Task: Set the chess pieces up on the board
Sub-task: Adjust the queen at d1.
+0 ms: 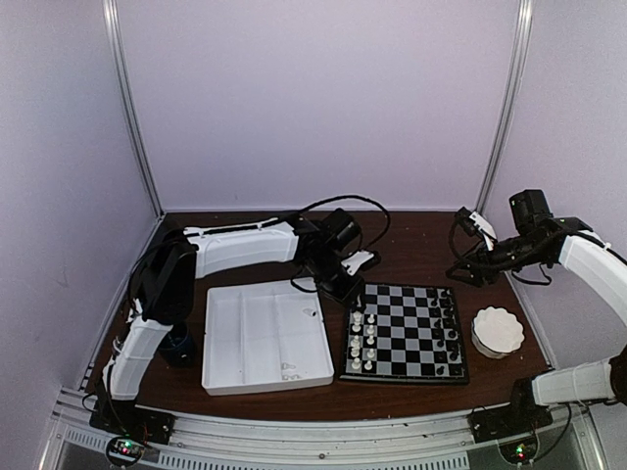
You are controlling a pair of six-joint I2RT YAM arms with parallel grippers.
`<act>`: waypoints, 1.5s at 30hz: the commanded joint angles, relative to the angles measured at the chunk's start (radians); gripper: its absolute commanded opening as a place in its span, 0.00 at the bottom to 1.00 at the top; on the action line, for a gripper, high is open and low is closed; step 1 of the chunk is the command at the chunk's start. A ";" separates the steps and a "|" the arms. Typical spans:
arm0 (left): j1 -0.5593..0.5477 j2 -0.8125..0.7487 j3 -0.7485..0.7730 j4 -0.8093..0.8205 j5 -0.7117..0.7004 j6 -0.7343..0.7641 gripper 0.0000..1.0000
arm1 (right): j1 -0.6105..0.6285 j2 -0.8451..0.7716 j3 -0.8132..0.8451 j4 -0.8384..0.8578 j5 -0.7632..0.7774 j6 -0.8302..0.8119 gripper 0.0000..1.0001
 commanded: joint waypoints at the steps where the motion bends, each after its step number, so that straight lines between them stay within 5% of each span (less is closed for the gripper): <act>1: -0.002 0.015 0.026 0.014 0.015 0.022 0.28 | -0.006 -0.003 0.013 -0.003 -0.022 -0.004 0.53; 45: -0.028 -0.006 0.011 -0.030 -0.090 0.058 0.09 | -0.006 -0.003 0.013 0.001 -0.022 -0.001 0.53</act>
